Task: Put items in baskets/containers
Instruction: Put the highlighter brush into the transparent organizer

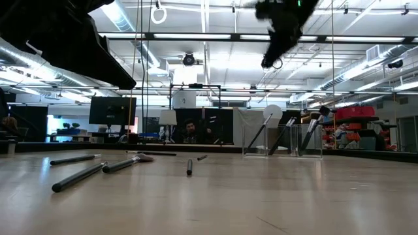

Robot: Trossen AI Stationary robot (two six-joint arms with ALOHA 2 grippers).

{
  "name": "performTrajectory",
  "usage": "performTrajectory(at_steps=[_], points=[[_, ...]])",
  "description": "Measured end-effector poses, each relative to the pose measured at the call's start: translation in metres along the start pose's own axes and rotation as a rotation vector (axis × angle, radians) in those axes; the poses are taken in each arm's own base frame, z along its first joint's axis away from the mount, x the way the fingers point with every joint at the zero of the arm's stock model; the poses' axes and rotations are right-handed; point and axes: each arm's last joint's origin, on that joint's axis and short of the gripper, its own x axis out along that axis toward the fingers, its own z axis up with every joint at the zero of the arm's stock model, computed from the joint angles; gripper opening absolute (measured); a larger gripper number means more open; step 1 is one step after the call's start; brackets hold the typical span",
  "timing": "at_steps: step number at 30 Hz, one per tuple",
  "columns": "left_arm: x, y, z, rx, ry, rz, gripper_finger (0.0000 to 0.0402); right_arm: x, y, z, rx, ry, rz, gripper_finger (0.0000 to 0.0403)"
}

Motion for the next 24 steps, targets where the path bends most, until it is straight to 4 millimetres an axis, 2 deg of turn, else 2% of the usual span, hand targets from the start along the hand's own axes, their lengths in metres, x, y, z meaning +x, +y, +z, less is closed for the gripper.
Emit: performTrajectory(at_steps=[4,7,10,14,18,24], points=[[0.0,0.0,0.0,-0.009,-0.001,0.001,0.0195,-0.009,0.065,0.002,-0.05,-0.257,0.157,0.0049],[0.0,0.001,0.0,-0.027,-0.011,0.018,0.0195,-0.008,0.108,-0.013,-0.058,-0.436,0.28,0.0036],[0.0,0.001,0.001,-0.069,-0.023,0.037,0.0195,-0.002,0.143,-0.039,-0.041,-0.591,0.378,0.0023],[-0.002,0.0,0.0,-0.123,-0.048,0.063,0.0195,0.012,0.175,-0.076,0.02,-0.755,0.459,0.0007],[-0.006,-0.003,-0.004,-0.202,-0.09,0.096,0.0195,0.032,0.197,-0.107,0.074,-0.829,0.496,0.0004],[0.002,-0.018,-0.027,-0.293,-0.096,0.132,0.0195,0.063,0.225,-0.121,0.112,-0.875,0.518,0.0011]])
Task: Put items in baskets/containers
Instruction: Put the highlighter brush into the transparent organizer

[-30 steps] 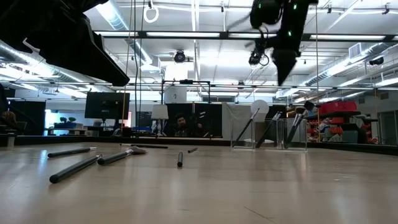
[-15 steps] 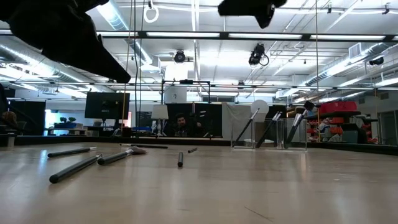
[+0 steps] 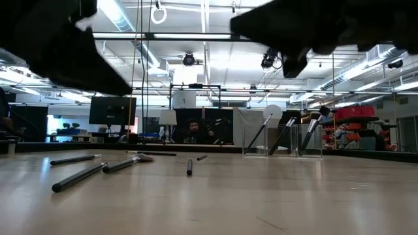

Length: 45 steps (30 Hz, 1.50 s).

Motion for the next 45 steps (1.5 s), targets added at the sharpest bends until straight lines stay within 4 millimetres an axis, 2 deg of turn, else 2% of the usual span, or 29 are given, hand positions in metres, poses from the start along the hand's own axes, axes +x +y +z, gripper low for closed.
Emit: performTrajectory(at_steps=[5,8,12,21,26,35,45], points=[[0.016,-0.002,-0.025,-0.143,0.096,0.02,0.0195,0.02,0.005,-0.019,0.065,0.012,0.004,0.0011],[0.026,-0.001,-0.034,-0.198,0.148,0.042,0.0195,0.031,0.006,-0.023,0.106,0.015,-0.008,0.0019],[0.04,0.001,-0.038,-0.239,0.186,0.066,0.0195,0.042,0.004,-0.024,0.148,0.01,-0.025,0.0042],[0.06,0.005,-0.039,-0.256,0.237,0.094,0.0191,0.044,-0.002,-0.024,0.118,0.013,-0.043,0.0113],[0.061,0.008,-0.039,-0.206,0.283,0.093,0.0153,0.044,-0.002,-0.024,0.114,0.017,-0.044,0.0137],[0.06,0.013,-0.043,-0.143,0.342,0.112,0.0025,0.043,0.001,-0.024,0.117,0.018,-0.036,0.0146],[0.056,0.013,-0.038,-0.088,0.368,0.069,0.0019,0.04,0.006,-0.02,0.065,0.016,-0.021,0.0146]])
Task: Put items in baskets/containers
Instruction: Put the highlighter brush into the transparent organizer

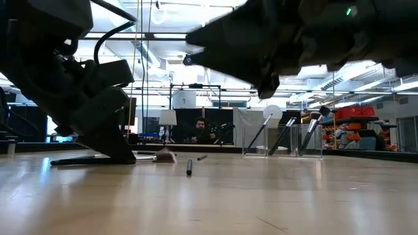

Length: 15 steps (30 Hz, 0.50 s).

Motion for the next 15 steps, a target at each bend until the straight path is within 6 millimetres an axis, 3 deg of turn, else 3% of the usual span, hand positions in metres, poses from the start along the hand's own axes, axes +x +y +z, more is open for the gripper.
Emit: performTrajectory(at_steps=[9,15], points=[[-0.021,0.003,0.026,0.16,0.012,-0.092,0.0019,-0.015,0.008,0.017,-0.022,0.132,-0.011,0.0146],[-0.021,0.001,0.042,0.221,-0.065,-0.12,0.0019,-0.021,0.007,0.009,0.06,0.256,-0.055,0.0146]])
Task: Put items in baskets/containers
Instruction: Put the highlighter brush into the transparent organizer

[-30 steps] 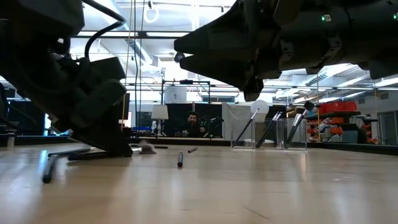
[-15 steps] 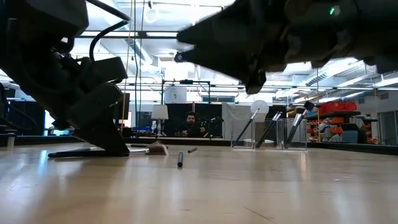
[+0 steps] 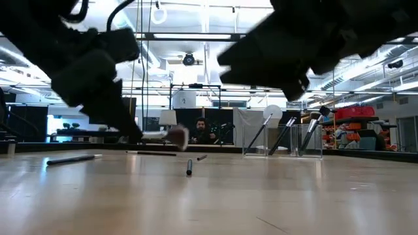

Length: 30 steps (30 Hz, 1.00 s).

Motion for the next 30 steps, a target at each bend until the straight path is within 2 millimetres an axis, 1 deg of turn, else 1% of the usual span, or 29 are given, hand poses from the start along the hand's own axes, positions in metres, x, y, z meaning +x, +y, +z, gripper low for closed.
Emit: performTrajectory(at_steps=[4,7,10,14,16,19,25,30], points=[[0.006,-0.001,0.014,0.035,-0.067,-0.049,0.0019,0.005,-0.005,-0.015,0.068,0.051,-0.052,0.0146],[0.014,0.003,0.022,0.031,-0.164,-0.171,0.0019,0.01,-0.008,-0.026,0.098,0.06,-0.093,0.0146],[0.018,0.017,0.02,-0.012,-0.306,-0.349,0.0019,0.011,-0.01,-0.038,0.106,0.064,-0.156,0.0146],[0.015,0.044,0.01,-0.105,-0.466,-0.435,0.0019,0.008,-0.008,-0.043,0.134,-0.02,-0.275,0.0146],[0.009,0.051,0.009,-0.133,-0.543,-0.482,0.0019,0.006,-0.008,-0.041,0.137,-0.089,-0.343,0.0146],[0.003,0.051,0.007,-0.119,-0.586,-0.539,0.002,0.008,-0.008,-0.03,0.118,-0.185,-0.375,0.0146],[-0.006,0.036,0.015,-0.056,-0.645,-0.595,0.002,0.016,-0.011,0.001,0.047,-0.318,-0.261,0.0146],[-0.01,0.03,0.017,-0.026,-0.668,-0.588,0.002,0.017,-0.013,0.017,0.022,-0.41,-0.195,0.0146]])
